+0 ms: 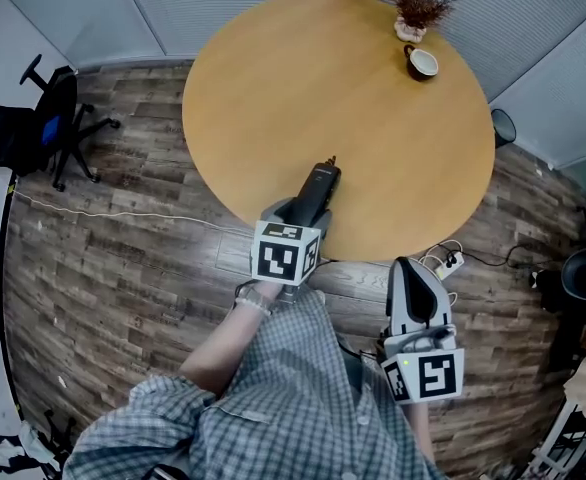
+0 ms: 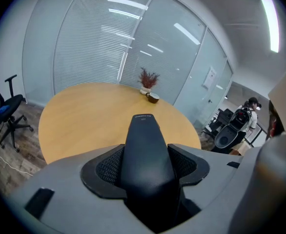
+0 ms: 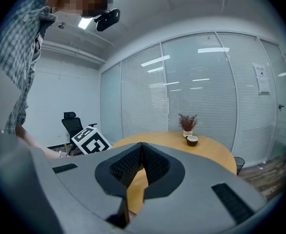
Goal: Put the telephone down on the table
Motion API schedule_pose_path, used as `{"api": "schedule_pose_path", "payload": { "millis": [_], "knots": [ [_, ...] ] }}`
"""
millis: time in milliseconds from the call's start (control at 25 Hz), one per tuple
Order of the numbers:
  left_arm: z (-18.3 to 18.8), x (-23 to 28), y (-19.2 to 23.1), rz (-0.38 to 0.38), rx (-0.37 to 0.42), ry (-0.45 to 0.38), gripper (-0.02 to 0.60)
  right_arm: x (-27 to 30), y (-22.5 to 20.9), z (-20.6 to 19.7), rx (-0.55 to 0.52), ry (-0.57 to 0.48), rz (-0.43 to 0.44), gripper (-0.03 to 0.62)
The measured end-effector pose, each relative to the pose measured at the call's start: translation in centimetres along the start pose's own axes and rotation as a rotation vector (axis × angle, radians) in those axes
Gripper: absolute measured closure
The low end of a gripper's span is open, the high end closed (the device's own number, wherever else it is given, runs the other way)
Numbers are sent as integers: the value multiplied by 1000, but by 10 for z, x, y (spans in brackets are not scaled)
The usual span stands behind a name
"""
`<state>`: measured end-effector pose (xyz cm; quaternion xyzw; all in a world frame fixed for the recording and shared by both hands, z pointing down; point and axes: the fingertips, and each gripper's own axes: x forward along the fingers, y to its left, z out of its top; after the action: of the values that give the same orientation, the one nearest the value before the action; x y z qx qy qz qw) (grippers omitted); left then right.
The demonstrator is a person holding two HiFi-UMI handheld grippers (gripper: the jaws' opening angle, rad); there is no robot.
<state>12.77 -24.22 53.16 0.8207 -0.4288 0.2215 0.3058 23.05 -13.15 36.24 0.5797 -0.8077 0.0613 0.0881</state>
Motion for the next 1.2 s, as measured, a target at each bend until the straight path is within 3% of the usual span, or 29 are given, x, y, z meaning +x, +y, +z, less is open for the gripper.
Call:
{"api": "schedule_pose_path", "payload": {
  "millis": [480, 1200],
  "knots": [
    [-21, 52, 10, 124, 38, 109, 301, 2, -16, -9, 17, 18, 3, 585],
    [-64, 84, 15, 201, 136, 215, 299, -11, -18, -12, 20, 23, -21, 585]
  ]
}}
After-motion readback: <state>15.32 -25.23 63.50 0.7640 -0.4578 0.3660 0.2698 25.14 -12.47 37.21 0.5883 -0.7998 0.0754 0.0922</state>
